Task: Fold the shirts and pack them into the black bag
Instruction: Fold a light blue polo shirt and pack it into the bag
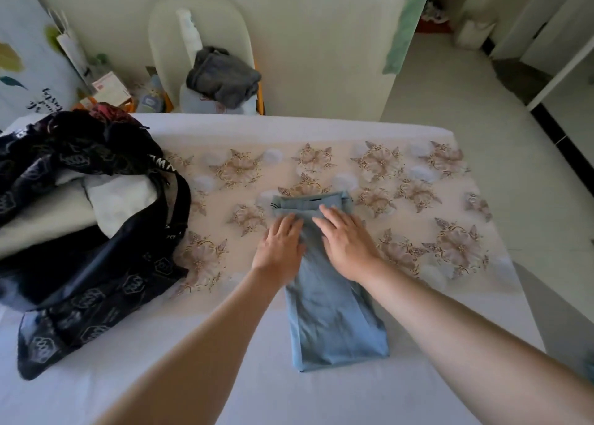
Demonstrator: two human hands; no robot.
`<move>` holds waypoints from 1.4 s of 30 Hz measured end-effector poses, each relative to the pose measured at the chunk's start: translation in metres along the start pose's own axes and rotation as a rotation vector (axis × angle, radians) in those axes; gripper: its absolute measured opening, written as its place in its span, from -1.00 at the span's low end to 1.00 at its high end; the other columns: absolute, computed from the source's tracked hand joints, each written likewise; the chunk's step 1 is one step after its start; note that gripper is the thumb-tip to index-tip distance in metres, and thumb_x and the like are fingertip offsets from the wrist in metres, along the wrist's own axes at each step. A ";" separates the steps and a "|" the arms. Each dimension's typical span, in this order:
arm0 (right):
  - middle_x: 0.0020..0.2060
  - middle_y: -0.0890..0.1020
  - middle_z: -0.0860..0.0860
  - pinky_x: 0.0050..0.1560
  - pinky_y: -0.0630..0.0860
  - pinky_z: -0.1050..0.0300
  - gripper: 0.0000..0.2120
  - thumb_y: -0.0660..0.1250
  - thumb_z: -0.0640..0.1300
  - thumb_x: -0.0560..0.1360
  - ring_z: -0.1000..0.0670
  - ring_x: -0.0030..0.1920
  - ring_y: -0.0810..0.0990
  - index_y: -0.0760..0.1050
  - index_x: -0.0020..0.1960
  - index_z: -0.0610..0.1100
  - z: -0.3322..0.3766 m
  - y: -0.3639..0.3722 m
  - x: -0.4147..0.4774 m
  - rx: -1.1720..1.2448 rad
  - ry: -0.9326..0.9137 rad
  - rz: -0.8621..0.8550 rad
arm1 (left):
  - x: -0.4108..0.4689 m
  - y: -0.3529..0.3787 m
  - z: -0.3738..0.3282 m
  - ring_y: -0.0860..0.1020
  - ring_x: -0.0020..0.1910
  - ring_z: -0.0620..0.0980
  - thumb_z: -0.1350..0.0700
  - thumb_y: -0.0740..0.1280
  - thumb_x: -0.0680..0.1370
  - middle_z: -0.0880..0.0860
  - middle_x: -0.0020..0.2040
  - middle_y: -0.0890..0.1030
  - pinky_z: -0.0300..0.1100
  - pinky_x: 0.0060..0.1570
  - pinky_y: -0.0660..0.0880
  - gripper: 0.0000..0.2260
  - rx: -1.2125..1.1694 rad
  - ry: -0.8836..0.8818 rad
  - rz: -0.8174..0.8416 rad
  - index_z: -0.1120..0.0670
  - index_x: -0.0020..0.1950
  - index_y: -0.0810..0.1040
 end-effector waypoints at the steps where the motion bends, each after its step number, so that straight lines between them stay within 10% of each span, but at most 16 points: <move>1: 0.59 0.17 -0.06 0.53 0.11 -0.17 -0.55 0.12 -0.09 0.66 -0.11 0.58 0.13 0.27 0.54 -0.04 -0.004 0.000 0.008 -0.010 0.037 0.067 | 0.013 0.003 0.005 -0.03 0.59 0.02 -0.10 0.08 0.67 -0.02 0.61 0.05 0.00 0.51 0.06 -0.47 0.032 0.003 0.090 0.01 0.61 0.07; 9: 0.62 -0.14 -0.03 0.52 -0.20 -0.32 -0.42 -0.06 -0.12 0.66 -0.16 0.60 -0.19 -0.17 0.63 0.03 -0.037 0.021 0.007 -0.239 0.145 0.205 | 0.047 0.022 0.023 -0.30 0.57 0.01 -0.18 -0.11 0.67 0.01 0.59 -0.33 0.11 0.54 -0.15 -0.42 0.296 0.056 0.238 -0.05 0.59 -0.31; 15: 0.61 0.00 -0.16 0.56 0.00 -0.24 -0.42 0.07 -0.12 0.58 -0.18 0.60 -0.05 0.16 0.59 -0.17 -0.013 0.022 -0.009 -0.101 0.149 0.061 | -0.007 0.032 -0.013 0.12 0.56 0.14 -0.01 0.08 0.62 0.13 0.58 0.19 0.11 0.52 0.14 -0.49 0.040 0.150 -0.173 0.14 0.56 0.24; 21: 0.61 0.03 -0.10 0.52 0.18 -0.15 -0.40 -0.01 0.11 0.64 -0.08 0.61 -0.01 0.08 0.62 -0.10 -0.002 0.058 -0.100 -0.056 -0.004 0.090 | -0.074 0.071 0.003 0.02 0.60 0.03 -0.29 0.01 0.63 0.06 0.62 0.06 0.08 0.51 0.10 -0.33 0.144 0.224 0.015 0.07 0.62 0.08; 27: 0.61 0.00 -0.16 0.51 0.21 -0.19 -0.39 0.11 0.06 0.61 -0.17 0.60 0.01 0.13 0.61 -0.12 0.003 0.050 -0.137 -0.143 0.007 0.095 | -0.111 0.057 -0.008 0.27 0.52 0.12 -0.17 0.07 0.60 0.11 0.55 0.26 0.10 0.43 0.23 -0.40 0.146 0.147 0.034 0.16 0.53 0.31; 32: 0.59 0.13 -0.12 0.51 0.23 -0.09 -0.32 0.13 0.18 0.56 -0.11 0.59 0.09 0.21 0.57 -0.16 0.015 0.051 -0.174 -0.117 -0.172 0.154 | -0.161 0.071 -0.022 -0.02 0.60 0.07 -0.35 0.13 0.55 0.08 0.62 0.02 -0.01 0.53 0.00 -0.22 0.101 0.328 0.098 0.08 0.61 0.09; 35: 0.61 0.08 -0.09 0.51 0.07 -0.02 -0.20 0.15 0.29 0.52 -0.08 0.60 0.04 0.10 0.61 -0.12 0.012 0.053 -0.190 -0.091 -0.171 0.213 | -0.170 0.070 -0.023 0.19 0.55 0.14 -0.26 0.20 0.57 0.16 0.57 0.21 0.02 0.48 0.25 -0.33 0.112 0.338 0.078 0.10 0.56 0.26; 38: 0.60 0.12 -0.11 0.56 0.09 0.02 -0.22 0.28 0.10 0.49 -0.08 0.59 0.11 0.11 0.61 -0.13 0.013 0.050 -0.187 -0.096 -0.171 0.182 | -0.163 0.062 -0.023 0.42 0.42 0.17 0.07 0.48 0.47 0.19 0.44 0.43 0.05 0.25 0.52 -0.47 0.087 0.357 0.028 0.13 0.41 0.49; 42: 0.37 0.52 -0.17 0.12 0.62 0.07 -0.35 0.41 -0.32 0.31 -0.11 0.29 0.58 0.47 0.41 -0.20 0.018 0.039 -0.180 -0.062 -0.131 0.061 | -0.157 0.034 -0.033 0.31 0.50 0.02 0.03 0.20 0.66 0.00 0.51 0.37 -0.16 0.46 0.23 -0.63 -0.119 0.215 0.093 0.04 0.47 0.43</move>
Point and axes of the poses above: each hand's wrist, its own x-axis towards the middle knuckle, its own y-axis out of the palm, z = x × y, the point moved 2 cm from there along x, towards the middle knuckle
